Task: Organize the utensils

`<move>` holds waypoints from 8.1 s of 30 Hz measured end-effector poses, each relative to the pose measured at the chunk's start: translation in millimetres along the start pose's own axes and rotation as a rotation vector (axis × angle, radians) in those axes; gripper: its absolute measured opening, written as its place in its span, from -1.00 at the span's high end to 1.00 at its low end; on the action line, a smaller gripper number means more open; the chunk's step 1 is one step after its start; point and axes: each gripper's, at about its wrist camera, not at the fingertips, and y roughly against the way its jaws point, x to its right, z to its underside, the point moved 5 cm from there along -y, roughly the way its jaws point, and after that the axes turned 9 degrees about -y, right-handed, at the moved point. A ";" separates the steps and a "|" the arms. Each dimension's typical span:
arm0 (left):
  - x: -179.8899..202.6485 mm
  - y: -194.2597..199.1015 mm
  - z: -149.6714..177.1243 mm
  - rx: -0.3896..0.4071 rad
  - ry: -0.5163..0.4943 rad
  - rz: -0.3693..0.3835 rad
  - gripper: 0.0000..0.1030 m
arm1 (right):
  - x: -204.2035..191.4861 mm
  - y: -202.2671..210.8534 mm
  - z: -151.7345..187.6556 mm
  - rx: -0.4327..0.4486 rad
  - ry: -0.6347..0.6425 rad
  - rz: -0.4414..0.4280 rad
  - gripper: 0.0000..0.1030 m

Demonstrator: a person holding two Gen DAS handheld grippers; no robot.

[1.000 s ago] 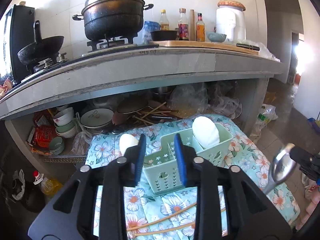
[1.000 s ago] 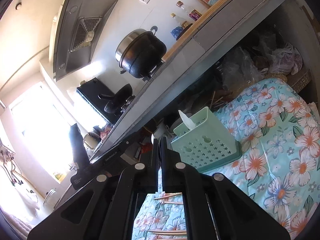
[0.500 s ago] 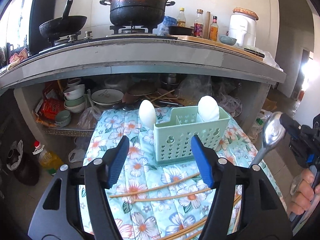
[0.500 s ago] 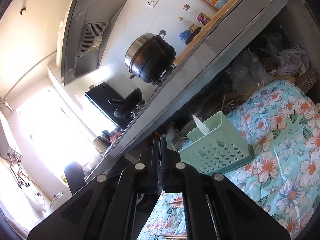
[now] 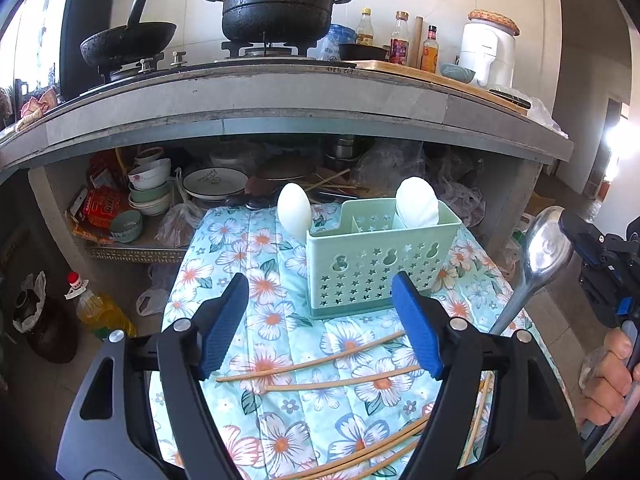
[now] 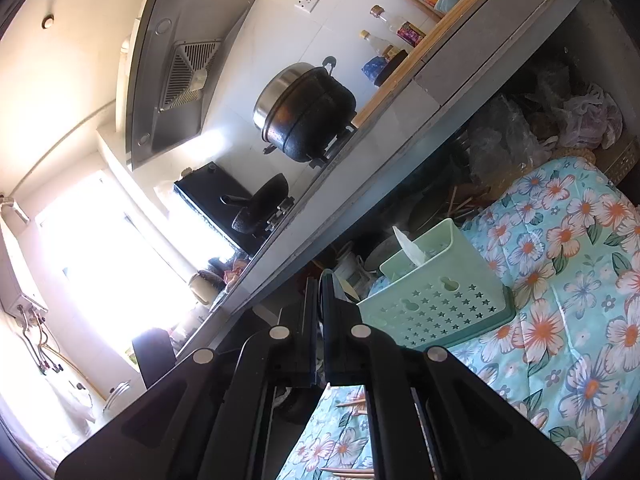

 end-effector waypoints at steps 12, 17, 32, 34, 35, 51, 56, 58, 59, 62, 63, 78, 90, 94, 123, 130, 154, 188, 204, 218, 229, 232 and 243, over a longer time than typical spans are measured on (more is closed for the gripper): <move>-11.7 -4.7 12.2 0.005 0.043 0.024 -0.39 | -18.1 -2.7 -40.0 -0.015 0.059 -0.019 0.95; -25.7 -5.0 19.1 0.013 0.085 0.038 -0.39 | -43.2 -13.8 -81.8 0.003 0.128 -0.043 0.95; -77.2 -16.6 46.7 -0.009 0.180 0.005 -0.39 | -22.5 -119.8 -128.0 -0.026 0.156 -0.036 0.95; -80.7 -17.5 49.2 -0.010 0.190 0.002 -0.39 | -7.5 -128.8 -121.6 -0.042 0.135 -0.015 0.95; -81.9 -18.4 50.3 -0.011 0.194 0.003 -0.39 | 1.5 -131.8 -117.3 -0.052 0.123 -0.004 0.95; -58.1 -13.9 50.5 -0.013 0.158 0.041 -0.39 | 41.3 -70.7 -70.7 -0.053 0.125 0.167 0.87; -43.8 -7.4 50.5 -0.007 0.138 0.056 -0.40 | 36.0 -27.3 -60.7 -0.009 0.130 0.201 0.81; -37.3 -6.8 52.4 -0.011 0.126 0.066 -0.40 | 35.2 -8.8 -50.3 0.001 0.136 0.236 0.67; -34.1 -6.7 53.2 -0.014 0.120 0.069 -0.40 | 35.0 -1.2 -43.2 -0.002 0.136 0.249 0.62; -19.7 -9.3 59.7 -0.030 0.100 0.098 -0.40 | 40.7 14.0 -16.2 -0.043 0.125 0.313 0.37; -15.7 -10.4 62.9 -0.037 0.095 0.107 -0.40 | 43.9 17.8 -5.8 -0.060 0.119 0.332 0.29; 86.1 -22.6 111.4 -0.156 -0.113 0.307 -0.40 | 117.3 59.5 67.5 -0.148 -0.136 0.556 0.19; 185.5 -23.0 147.7 -0.228 -0.410 0.410 0.06 | 137.6 68.0 65.4 -0.171 -0.190 0.550 0.15; 206.6 -36.5 166.8 -0.282 -0.559 0.335 0.41 | 140.6 66.7 67.8 -0.184 -0.198 0.534 0.15; 193.4 -56.1 163.4 -0.486 -0.459 0.444 0.83 | 147.5 69.4 74.1 -0.204 -0.240 0.465 0.15; 210.0 -72.2 153.5 -0.478 -0.470 0.447 0.83 | 154.5 68.5 73.9 -0.207 -0.257 0.467 0.15; 224.3 -97.5 139.1 -0.474 -0.437 0.437 0.91 | 167.7 90.1 59.4 -0.102 -0.357 0.432 0.15; 75.3 -27.2 85.2 -0.166 0.024 0.394 0.92 | 174.7 30.2 102.1 -0.215 -0.574 0.416 0.40; 59.9 -28.7 89.8 -0.152 0.044 0.386 0.92 | 173.9 47.6 87.7 -0.117 -0.521 0.443 0.80; 59.7 -33.1 90.7 -0.158 0.041 0.389 0.92 | 191.3 48.8 86.1 -0.118 -0.578 0.511 0.59; 60.7 -34.0 91.8 -0.168 0.038 0.384 0.92 | 197.0 33.7 83.9 -0.097 -0.586 0.507 0.75; 59.7 -34.3 91.8 -0.170 0.038 0.379 0.92 | 191.5 33.3 82.1 -0.089 -0.580 0.484 0.77; 59.9 -35.8 91.4 -0.176 0.036 0.370 0.92 | 147.1 52.7 58.1 -0.032 -0.482 0.376 0.84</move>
